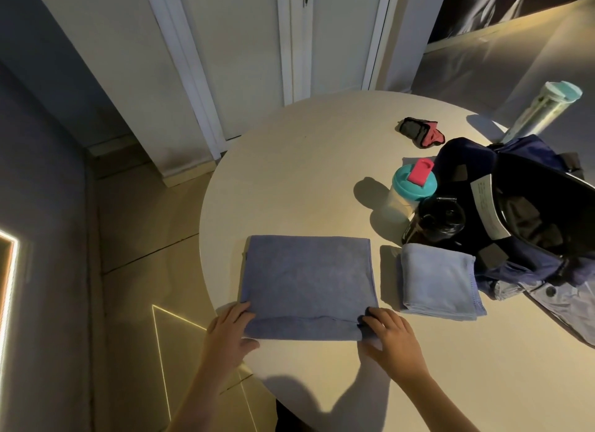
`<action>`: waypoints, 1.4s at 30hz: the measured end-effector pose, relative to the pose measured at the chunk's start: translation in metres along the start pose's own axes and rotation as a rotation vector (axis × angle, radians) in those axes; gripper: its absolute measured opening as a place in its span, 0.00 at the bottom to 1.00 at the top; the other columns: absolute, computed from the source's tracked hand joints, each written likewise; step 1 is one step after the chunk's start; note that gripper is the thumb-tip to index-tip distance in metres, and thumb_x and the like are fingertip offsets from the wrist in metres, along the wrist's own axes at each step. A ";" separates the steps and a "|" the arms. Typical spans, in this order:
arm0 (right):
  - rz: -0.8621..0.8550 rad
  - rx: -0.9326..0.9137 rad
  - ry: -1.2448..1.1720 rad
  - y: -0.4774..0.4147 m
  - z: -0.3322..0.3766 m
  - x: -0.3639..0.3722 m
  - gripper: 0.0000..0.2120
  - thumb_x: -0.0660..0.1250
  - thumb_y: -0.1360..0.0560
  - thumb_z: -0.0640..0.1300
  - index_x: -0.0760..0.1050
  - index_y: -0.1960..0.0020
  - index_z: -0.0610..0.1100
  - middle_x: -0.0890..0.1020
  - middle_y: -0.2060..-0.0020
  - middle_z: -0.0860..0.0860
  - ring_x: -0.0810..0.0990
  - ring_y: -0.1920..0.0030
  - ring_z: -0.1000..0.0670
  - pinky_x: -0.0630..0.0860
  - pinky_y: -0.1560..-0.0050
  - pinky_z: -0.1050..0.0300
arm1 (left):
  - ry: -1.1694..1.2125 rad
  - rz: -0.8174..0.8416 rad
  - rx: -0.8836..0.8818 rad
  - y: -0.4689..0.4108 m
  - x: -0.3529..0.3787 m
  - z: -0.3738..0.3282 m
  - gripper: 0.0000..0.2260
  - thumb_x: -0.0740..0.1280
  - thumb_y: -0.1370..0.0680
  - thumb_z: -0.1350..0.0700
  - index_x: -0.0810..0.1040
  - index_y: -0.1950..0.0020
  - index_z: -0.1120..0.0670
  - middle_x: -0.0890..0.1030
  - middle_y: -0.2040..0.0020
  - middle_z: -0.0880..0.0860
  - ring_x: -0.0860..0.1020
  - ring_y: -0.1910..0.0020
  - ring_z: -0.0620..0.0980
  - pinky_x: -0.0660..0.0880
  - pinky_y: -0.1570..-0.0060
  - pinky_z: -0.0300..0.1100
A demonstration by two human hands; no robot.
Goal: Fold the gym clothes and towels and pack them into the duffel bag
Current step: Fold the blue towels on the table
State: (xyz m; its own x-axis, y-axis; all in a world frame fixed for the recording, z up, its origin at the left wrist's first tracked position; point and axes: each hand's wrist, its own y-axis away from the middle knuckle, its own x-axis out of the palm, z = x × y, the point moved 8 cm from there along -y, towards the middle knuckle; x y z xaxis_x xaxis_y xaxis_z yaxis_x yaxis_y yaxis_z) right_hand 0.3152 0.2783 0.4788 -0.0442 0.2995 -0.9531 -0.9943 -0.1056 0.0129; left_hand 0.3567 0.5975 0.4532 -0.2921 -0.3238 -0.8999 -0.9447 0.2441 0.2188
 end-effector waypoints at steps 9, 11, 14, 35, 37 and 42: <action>-0.106 0.223 -0.106 -0.015 -0.007 -0.018 0.08 0.67 0.28 0.32 0.80 0.54 0.42 0.82 0.65 0.46 0.79 0.64 0.43 0.76 0.59 0.52 | 0.150 -0.180 -0.144 -0.009 -0.036 -0.001 0.09 0.63 0.22 0.56 0.82 0.52 0.57 0.80 0.56 0.52 0.79 0.55 0.54 0.75 0.53 0.47; -0.082 0.321 -0.219 -0.021 -0.012 -0.021 0.08 0.61 0.23 0.36 0.78 0.48 0.41 0.82 0.60 0.45 0.79 0.61 0.43 0.76 0.57 0.51 | 0.262 -0.170 -0.189 -0.018 -0.047 0.000 0.07 0.64 0.21 0.57 0.80 0.47 0.58 0.78 0.54 0.52 0.78 0.54 0.52 0.74 0.53 0.43; -0.085 0.396 -0.363 -0.041 -0.015 -0.030 0.09 0.57 0.20 0.41 0.75 0.45 0.43 0.82 0.55 0.47 0.79 0.59 0.47 0.78 0.57 0.53 | 0.480 -0.186 -0.258 -0.037 -0.063 -0.003 0.04 0.63 0.20 0.59 0.76 0.47 0.56 0.77 0.55 0.51 0.76 0.56 0.49 0.70 0.60 0.35; -0.150 0.449 -0.029 -0.148 -0.023 -0.031 0.14 0.66 0.25 0.39 0.75 0.40 0.40 0.76 0.40 0.41 0.76 0.42 0.40 0.73 0.43 0.47 | 0.176 -0.336 -0.326 -0.148 -0.079 -0.010 0.13 0.61 0.19 0.56 0.75 0.37 0.58 0.80 0.44 0.56 0.78 0.48 0.53 0.74 0.50 0.41; -0.231 0.245 0.015 -0.143 0.009 -0.025 0.13 0.67 0.27 0.41 0.78 0.44 0.40 0.78 0.43 0.40 0.79 0.47 0.39 0.76 0.47 0.46 | 0.046 -0.389 -0.259 -0.149 -0.072 -0.023 0.14 0.66 0.22 0.58 0.75 0.37 0.59 0.78 0.41 0.59 0.77 0.44 0.58 0.76 0.46 0.51; 0.116 0.112 -0.004 -0.136 0.039 0.029 0.26 0.54 0.26 0.57 0.72 0.33 0.45 0.74 0.34 0.46 0.73 0.35 0.43 0.70 0.36 0.45 | -0.192 -0.215 0.205 -0.136 -0.020 -0.094 0.19 0.60 0.24 0.49 0.76 0.37 0.56 0.76 0.35 0.54 0.73 0.35 0.53 0.69 0.38 0.53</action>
State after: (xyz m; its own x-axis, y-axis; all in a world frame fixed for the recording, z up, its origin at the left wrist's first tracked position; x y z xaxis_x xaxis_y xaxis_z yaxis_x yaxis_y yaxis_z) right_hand 0.4450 0.3381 0.4615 -0.1592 0.2957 -0.9419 -0.9871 -0.0335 0.1563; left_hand 0.4768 0.4851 0.4768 -0.0385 -0.2145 -0.9760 -0.9263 0.3741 -0.0457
